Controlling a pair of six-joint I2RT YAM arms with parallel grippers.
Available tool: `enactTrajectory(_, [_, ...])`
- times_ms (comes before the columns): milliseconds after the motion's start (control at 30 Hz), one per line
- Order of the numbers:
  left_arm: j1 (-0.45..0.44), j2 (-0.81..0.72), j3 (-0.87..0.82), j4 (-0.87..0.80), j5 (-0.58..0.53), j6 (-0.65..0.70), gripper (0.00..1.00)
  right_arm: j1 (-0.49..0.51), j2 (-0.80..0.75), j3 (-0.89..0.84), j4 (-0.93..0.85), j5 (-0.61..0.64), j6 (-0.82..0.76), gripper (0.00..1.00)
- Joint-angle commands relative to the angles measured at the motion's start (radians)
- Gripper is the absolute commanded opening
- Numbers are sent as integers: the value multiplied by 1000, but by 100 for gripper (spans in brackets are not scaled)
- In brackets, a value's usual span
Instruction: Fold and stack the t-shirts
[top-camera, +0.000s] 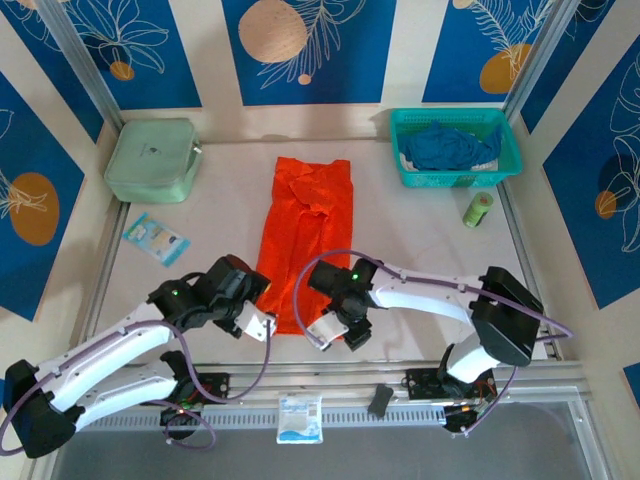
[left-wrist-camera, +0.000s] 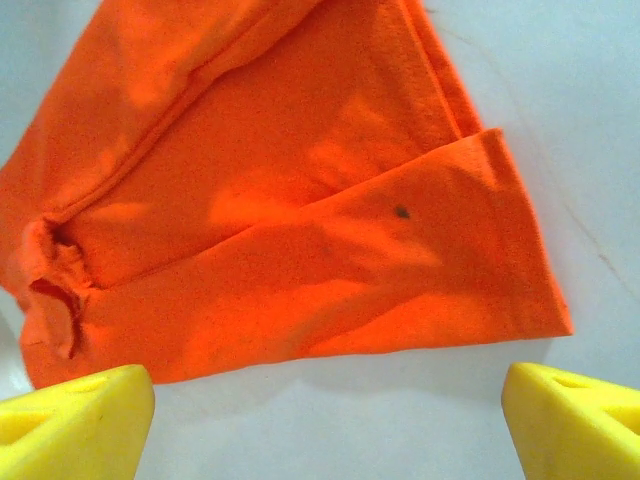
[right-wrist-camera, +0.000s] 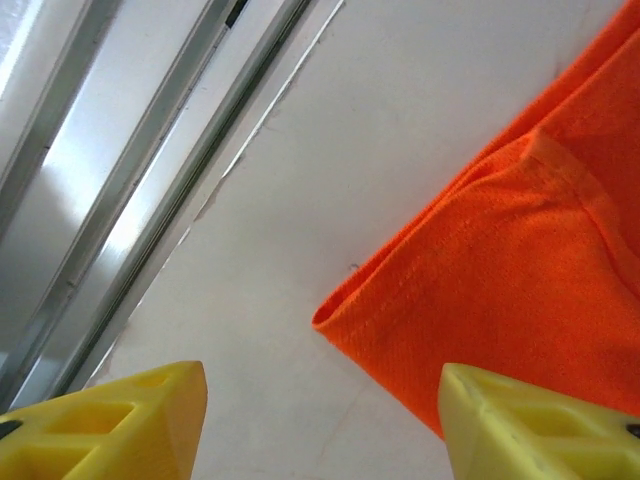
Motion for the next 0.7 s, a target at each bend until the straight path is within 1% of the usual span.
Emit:
enactTrajectory(0, [-12,2,-33,-45,40,13,90,7,36,-21,38,19,13,60])
enactTrajectory(267, [-12,40,-55,-45,46,11,89,7,98,-39,103,44,37,52])
enactTrajectory(400, [-12,66,-68,-49,40,15,83,14,130,-47,140,49,73,45])
enactTrajectory(500, [-12,78,-74,-62,45,5,80,28,137,-73,177,46,104,41])
enactTrajectory(600, [-13,88,-81,-81,58,-6,80,34,135,-103,202,49,134,35])
enactTrajectory(667, [-12,97,-81,-94,57,-8,80,35,128,-127,216,70,149,26])
